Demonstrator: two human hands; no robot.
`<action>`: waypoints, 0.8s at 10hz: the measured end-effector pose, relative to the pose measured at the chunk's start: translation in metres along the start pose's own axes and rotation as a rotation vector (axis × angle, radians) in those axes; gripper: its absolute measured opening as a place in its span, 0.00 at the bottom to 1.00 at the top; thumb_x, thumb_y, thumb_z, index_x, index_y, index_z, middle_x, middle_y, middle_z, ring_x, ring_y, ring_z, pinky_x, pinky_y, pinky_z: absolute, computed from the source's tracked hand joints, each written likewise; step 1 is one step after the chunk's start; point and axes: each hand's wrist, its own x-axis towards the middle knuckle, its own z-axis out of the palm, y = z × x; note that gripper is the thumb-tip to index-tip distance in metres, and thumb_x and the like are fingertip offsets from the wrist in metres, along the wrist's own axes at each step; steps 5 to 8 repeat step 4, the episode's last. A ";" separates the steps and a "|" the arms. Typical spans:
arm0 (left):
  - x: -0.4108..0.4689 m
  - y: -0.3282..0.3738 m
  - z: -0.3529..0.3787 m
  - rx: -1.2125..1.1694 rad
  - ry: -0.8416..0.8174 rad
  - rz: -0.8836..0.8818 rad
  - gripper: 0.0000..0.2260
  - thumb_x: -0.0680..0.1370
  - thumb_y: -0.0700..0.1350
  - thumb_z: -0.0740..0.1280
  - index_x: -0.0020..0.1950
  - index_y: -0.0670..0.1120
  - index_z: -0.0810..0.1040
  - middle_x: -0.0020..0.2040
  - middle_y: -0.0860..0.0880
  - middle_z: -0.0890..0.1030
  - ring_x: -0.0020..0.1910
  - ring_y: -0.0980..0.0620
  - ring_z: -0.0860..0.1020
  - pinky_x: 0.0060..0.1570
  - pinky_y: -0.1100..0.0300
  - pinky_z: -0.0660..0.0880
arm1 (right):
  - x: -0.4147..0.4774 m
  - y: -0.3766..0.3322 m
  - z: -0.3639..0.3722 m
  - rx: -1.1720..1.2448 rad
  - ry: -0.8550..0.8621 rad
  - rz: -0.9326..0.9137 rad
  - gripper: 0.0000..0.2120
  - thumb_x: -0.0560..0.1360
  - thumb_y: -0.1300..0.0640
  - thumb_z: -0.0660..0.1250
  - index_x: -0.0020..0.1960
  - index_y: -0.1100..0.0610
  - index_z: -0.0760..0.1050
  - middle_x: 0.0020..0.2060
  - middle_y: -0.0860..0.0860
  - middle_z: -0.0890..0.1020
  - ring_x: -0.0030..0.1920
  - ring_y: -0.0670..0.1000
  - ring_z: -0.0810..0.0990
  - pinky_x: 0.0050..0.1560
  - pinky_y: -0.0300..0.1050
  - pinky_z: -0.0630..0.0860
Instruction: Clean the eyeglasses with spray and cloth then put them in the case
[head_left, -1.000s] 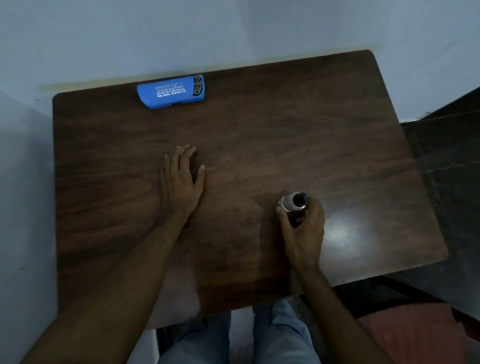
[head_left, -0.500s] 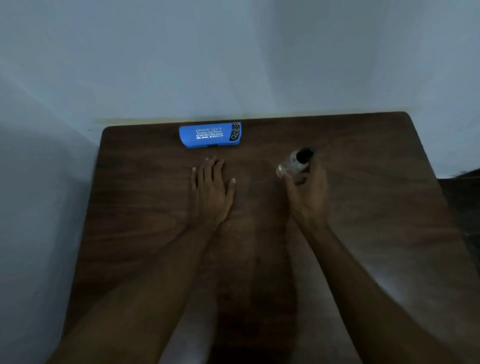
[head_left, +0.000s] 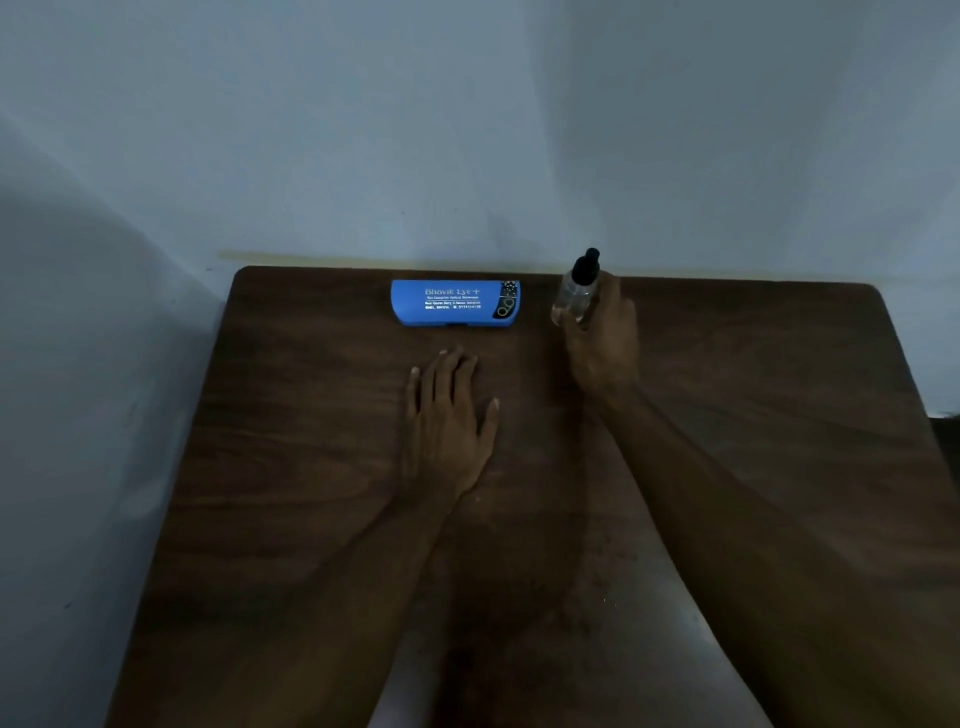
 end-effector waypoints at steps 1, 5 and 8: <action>0.000 -0.001 -0.001 0.003 -0.017 -0.003 0.26 0.83 0.58 0.59 0.78 0.45 0.70 0.78 0.45 0.71 0.81 0.47 0.65 0.81 0.43 0.57 | 0.000 0.006 0.004 -0.011 -0.024 0.026 0.20 0.77 0.57 0.73 0.66 0.58 0.73 0.60 0.56 0.81 0.61 0.58 0.77 0.57 0.58 0.79; 0.000 -0.002 0.002 0.009 -0.019 0.003 0.26 0.84 0.59 0.59 0.78 0.46 0.69 0.79 0.46 0.70 0.81 0.47 0.65 0.81 0.43 0.57 | -0.014 0.019 0.005 0.004 -0.044 0.085 0.39 0.77 0.49 0.74 0.81 0.55 0.60 0.74 0.55 0.74 0.72 0.58 0.74 0.70 0.58 0.75; 0.000 -0.002 0.002 0.009 -0.019 0.003 0.26 0.84 0.59 0.59 0.78 0.46 0.69 0.79 0.46 0.70 0.81 0.47 0.65 0.81 0.43 0.57 | -0.014 0.019 0.005 0.004 -0.044 0.085 0.39 0.77 0.49 0.74 0.81 0.55 0.60 0.74 0.55 0.74 0.72 0.58 0.74 0.70 0.58 0.75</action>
